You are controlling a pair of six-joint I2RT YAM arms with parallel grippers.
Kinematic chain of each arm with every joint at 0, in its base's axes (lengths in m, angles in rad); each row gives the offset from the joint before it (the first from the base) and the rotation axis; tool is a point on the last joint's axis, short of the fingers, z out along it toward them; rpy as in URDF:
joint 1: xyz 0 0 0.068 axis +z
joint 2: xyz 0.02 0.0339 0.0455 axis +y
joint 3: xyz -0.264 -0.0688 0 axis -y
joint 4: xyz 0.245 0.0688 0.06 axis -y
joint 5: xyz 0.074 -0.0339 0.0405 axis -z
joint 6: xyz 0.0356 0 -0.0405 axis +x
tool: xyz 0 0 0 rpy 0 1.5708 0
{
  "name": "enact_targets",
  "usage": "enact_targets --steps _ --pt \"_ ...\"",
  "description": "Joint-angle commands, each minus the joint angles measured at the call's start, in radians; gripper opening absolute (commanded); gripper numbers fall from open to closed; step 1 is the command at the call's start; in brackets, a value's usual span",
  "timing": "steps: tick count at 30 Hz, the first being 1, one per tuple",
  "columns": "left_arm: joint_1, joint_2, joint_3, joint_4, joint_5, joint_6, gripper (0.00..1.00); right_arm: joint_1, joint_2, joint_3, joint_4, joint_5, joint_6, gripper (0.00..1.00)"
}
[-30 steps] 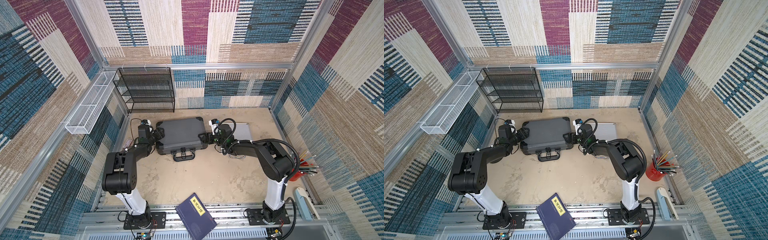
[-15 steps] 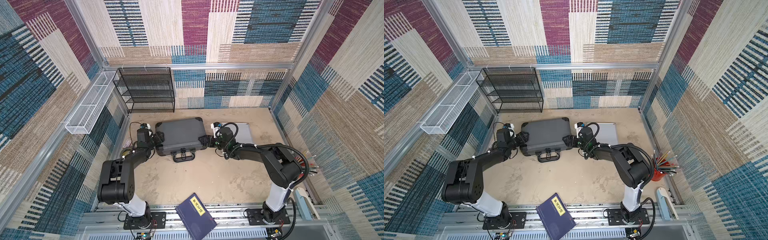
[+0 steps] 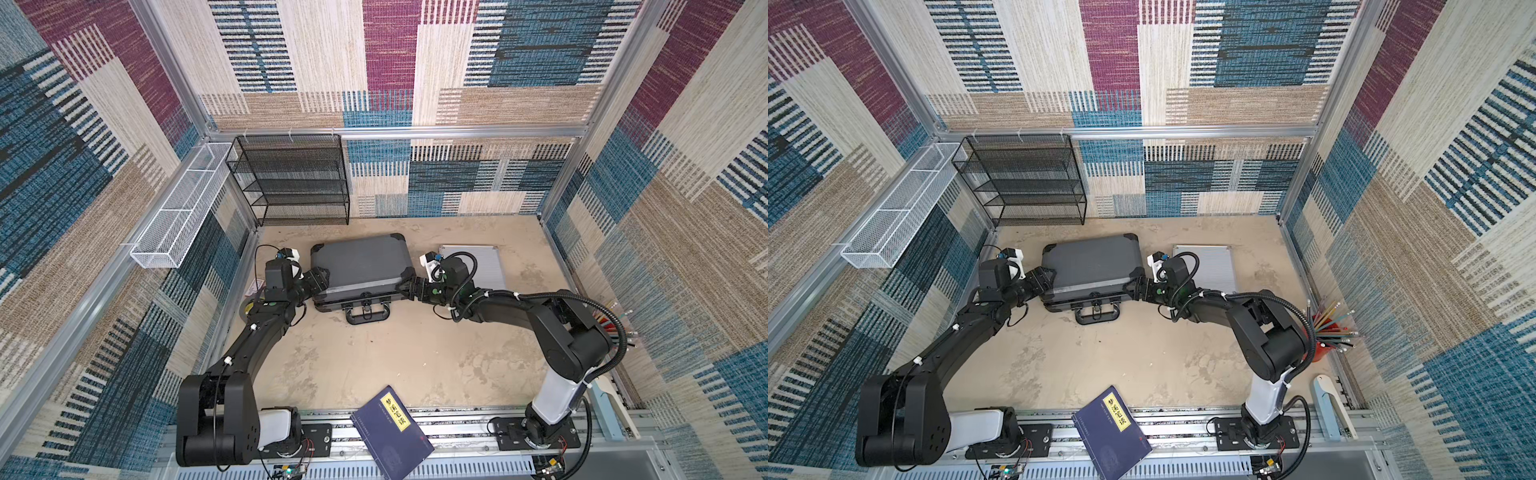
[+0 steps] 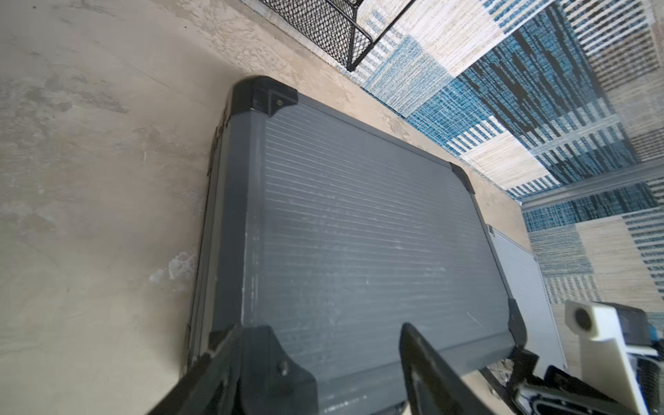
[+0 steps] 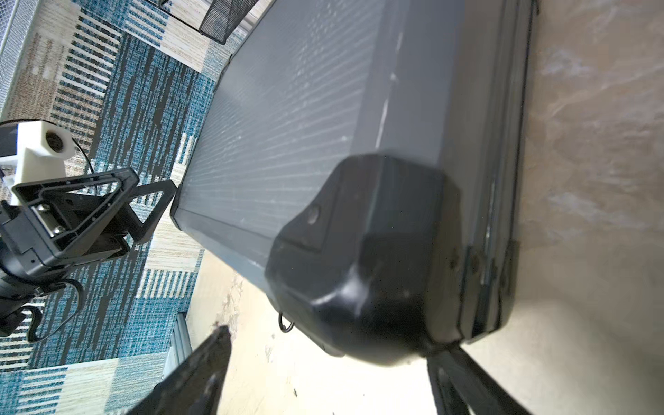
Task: Open the poker set cases
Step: Open the case lid on the poker set case.
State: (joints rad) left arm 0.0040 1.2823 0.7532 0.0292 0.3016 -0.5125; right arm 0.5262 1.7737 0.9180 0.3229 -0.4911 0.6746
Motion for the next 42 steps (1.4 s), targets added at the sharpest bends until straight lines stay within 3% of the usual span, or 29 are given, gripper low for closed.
enact_targets --steps 1,7,16,26,34,42 --pt "0.003 -0.037 -0.031 -0.062 0.016 0.019 0.7 0.0 -0.017 -0.001 0.053 -0.016 0.041 0.86" --pt "0.01 -0.142 -0.069 -0.115 -0.016 0.02 0.7 0.001 -0.039 -0.03 0.161 -0.017 0.117 0.82" --pt "0.025 -0.35 -0.145 -0.141 -0.082 -0.03 0.59 -0.004 -0.076 -0.017 0.208 0.017 0.148 0.74" --pt "0.023 -0.425 -0.222 -0.148 -0.082 -0.064 0.55 -0.018 -0.052 0.104 0.101 0.037 0.111 0.69" --pt "0.023 -0.405 -0.291 -0.111 -0.033 -0.103 0.53 -0.028 -0.074 0.042 0.134 0.009 0.155 0.7" --pt "0.022 -0.368 -0.338 -0.047 -0.009 -0.136 0.51 -0.029 -0.12 -0.091 0.135 0.005 0.171 0.8"
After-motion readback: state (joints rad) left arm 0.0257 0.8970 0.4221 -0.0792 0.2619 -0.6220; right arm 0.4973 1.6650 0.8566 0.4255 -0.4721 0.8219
